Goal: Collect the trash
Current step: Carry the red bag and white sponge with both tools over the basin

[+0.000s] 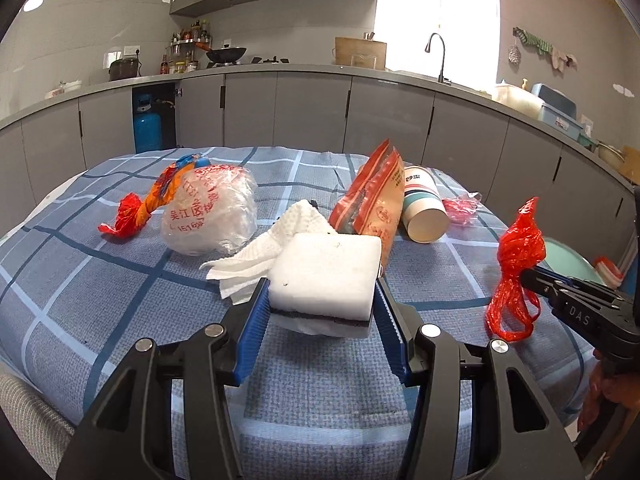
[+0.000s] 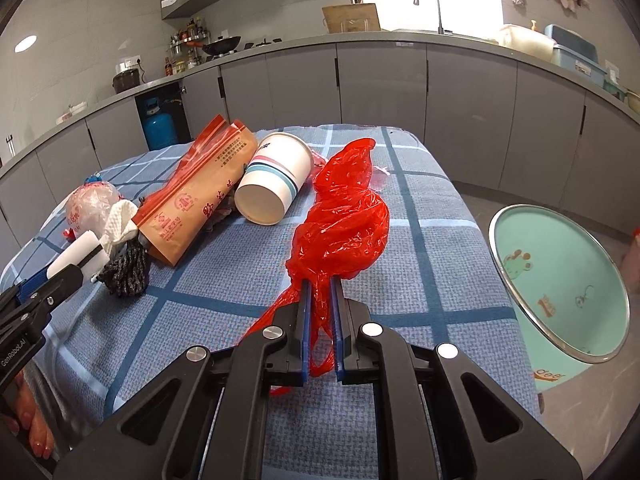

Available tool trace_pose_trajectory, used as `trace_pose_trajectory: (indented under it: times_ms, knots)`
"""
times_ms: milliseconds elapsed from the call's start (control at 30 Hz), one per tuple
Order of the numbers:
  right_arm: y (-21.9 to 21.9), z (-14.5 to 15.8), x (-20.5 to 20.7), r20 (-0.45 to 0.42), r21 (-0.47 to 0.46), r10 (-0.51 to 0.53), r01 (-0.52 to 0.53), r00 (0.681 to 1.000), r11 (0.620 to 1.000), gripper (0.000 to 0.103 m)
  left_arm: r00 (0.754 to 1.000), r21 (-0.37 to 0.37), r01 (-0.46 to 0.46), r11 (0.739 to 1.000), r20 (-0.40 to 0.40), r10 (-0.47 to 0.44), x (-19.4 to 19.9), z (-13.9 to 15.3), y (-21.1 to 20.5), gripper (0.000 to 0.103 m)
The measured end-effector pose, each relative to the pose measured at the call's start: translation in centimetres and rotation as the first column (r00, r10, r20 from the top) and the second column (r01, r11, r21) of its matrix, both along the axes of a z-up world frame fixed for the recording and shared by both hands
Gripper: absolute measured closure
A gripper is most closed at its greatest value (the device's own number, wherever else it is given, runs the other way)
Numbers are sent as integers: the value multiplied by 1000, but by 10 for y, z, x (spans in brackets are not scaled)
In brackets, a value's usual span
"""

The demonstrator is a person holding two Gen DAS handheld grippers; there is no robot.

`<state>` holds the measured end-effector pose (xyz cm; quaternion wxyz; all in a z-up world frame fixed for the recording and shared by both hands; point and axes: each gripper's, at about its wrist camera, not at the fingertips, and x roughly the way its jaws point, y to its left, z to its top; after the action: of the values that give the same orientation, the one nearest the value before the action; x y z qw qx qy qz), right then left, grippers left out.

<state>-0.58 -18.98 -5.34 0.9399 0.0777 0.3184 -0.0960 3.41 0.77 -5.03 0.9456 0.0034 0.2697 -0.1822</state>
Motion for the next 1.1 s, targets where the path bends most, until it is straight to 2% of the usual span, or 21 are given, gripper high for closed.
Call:
trace_pose_trajectory:
  times_ms: [500,867,1100]
  knots:
    - [-21,13,-15,33,11,-46,46,998,999,93,999,-1,39,999,7,-39,0,5,-36,52]
    - [-53,30,-28,47,-32,-92,93,995,995,93,996,8,84,996,16,-84,5,15,-89,52]
    - [-86,37,-39,54,-62,-144,147,988,987,93,989,14,142,990,29,-143,-1,19,-133,52]
